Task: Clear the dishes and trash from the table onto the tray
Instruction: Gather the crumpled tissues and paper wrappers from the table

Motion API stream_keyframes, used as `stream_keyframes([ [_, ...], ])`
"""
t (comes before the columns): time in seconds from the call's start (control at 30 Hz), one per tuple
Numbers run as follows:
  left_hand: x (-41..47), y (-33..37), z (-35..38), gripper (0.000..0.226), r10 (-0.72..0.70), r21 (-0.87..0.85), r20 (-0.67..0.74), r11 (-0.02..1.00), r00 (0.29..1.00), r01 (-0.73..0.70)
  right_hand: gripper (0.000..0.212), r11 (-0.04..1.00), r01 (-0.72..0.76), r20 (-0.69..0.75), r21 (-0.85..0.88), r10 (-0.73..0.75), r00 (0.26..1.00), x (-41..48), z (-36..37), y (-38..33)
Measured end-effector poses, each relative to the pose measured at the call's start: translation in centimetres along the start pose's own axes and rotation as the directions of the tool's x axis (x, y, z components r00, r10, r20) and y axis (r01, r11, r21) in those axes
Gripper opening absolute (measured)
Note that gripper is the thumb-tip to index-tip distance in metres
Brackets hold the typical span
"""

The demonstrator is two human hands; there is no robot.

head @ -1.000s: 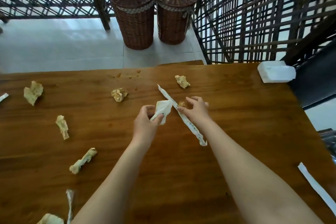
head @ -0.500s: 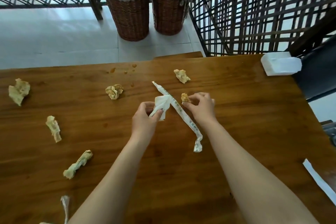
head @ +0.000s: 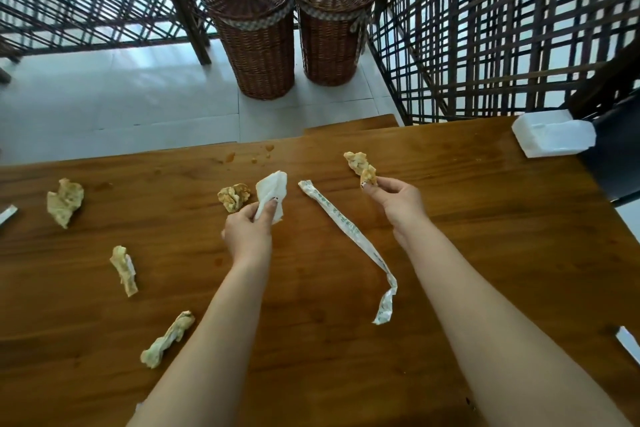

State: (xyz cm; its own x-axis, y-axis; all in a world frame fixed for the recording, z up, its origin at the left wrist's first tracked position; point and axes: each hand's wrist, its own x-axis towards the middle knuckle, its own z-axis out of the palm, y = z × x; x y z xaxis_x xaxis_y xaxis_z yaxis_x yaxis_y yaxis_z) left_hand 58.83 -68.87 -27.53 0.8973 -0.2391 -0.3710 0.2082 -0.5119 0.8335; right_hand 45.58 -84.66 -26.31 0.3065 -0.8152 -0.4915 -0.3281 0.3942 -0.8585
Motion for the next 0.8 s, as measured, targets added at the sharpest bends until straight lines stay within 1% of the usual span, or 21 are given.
stream_keyframes([
  [0.07,1.1,0.1,-0.7,0.049,-0.016,0.020,-0.048,1.000,0.999,0.017,0.036,0.999,-0.006,-0.007,0.038,0.007,1.000,0.1,0.3,-0.3],
  [0.2,3.1,0.5,-1.8,0.049,-0.023,0.075,-0.036,0.997,0.999,0.026,0.040,0.996,-0.033,-0.024,0.083,0.035,0.999,0.3,1.2,-0.4],
  [0.27,3.9,0.7,-2.5,0.052,0.034,0.124,-0.037,0.992,0.999,-0.029,0.039,0.996,-0.038,-0.019,0.084,0.040,0.999,0.6,1.8,-0.4],
  [0.33,4.8,0.6,-2.9,0.062,0.092,0.175,-0.051,0.981,0.994,-0.082,0.039,0.996,-0.037,-0.024,0.075,0.039,0.999,0.6,1.9,-0.2],
  [0.4,5.6,0.4,-3.1,0.073,0.126,0.265,-0.056,0.958,0.990,-0.107,0.038,0.997,-0.035,-0.035,0.063,0.038,0.999,0.8,2.1,0.0],
  [0.5,6.4,-0.1,-2.8,0.080,0.127,0.425,-0.018,0.899,0.992,-0.108,0.038,0.998,-0.032,-0.044,0.062,0.035,0.998,0.7,2.0,0.0],
  [0.57,6.9,-0.5,-2.8,0.078,0.129,0.513,0.026,0.849,0.991,-0.123,0.038,0.997,-0.013,-0.031,0.070,0.015,0.999,0.6,2.0,-0.2],
  [0.67,7.7,-0.6,-3.0,0.070,0.154,0.659,0.059,0.736,0.986,-0.154,0.039,0.998,0.010,-0.042,0.067,-0.007,0.999,0.5,2.0,-0.5],
  [0.73,8.1,-0.6,-3.4,0.066,0.175,0.693,0.037,0.705,0.984,-0.152,0.039,0.998,0.026,-0.048,0.058,-0.023,0.999,0.7,2.1,-0.5],
  [0.8,8.3,-0.8,-3.8,0.059,0.206,0.699,0.013,0.698,0.978,-0.156,0.039,0.998,0.031,-0.055,0.054,-0.028,0.998,0.7,2.2,-0.4],
])
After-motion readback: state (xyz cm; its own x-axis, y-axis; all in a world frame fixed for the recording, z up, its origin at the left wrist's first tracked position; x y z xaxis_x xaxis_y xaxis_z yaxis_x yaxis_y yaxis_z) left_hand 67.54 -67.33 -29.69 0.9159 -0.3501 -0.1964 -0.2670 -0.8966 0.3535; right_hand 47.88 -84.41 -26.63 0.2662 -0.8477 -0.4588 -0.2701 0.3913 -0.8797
